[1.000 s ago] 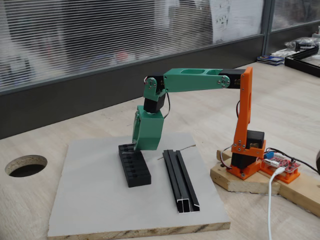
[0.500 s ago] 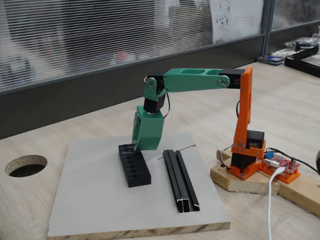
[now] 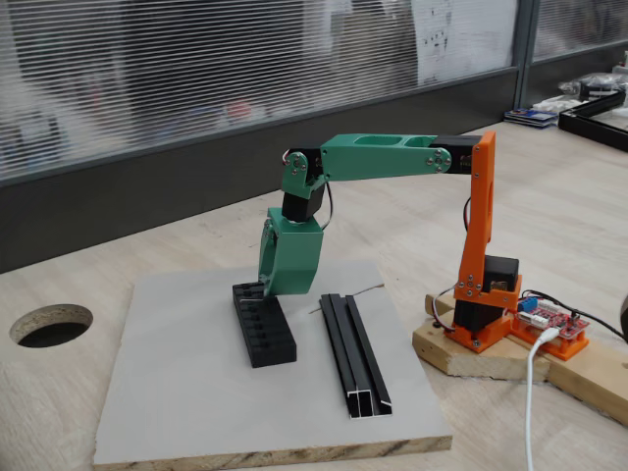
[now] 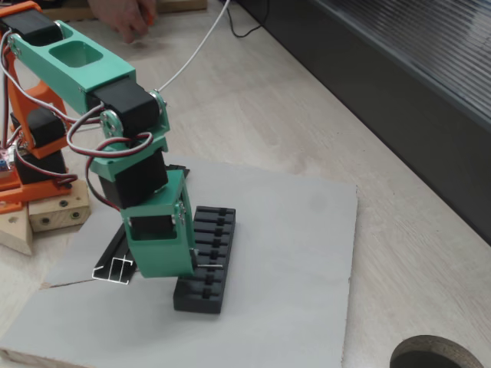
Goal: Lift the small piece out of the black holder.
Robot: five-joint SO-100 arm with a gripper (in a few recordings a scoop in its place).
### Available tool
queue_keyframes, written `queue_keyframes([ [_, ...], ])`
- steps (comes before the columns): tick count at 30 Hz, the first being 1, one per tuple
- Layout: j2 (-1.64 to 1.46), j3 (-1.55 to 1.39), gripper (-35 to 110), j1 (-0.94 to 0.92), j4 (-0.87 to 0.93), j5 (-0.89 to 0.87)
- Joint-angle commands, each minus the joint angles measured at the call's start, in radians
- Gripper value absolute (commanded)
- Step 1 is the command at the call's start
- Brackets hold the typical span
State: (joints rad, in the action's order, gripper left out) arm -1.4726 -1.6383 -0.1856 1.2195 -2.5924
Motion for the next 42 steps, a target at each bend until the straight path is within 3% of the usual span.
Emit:
queue_keyframes([
  [1, -0.032, -0.002, 28, 0.003, -0.014, 0.005],
  [5, -0.031, 0.006, 26, 0.002, -0.014, 0.005],
  [14, -0.031, 0.008, 5, -0.009, -0.017, 0.005],
  [42, -0.048, 0.009, 5, -0.009, -0.015, 0.005],
])
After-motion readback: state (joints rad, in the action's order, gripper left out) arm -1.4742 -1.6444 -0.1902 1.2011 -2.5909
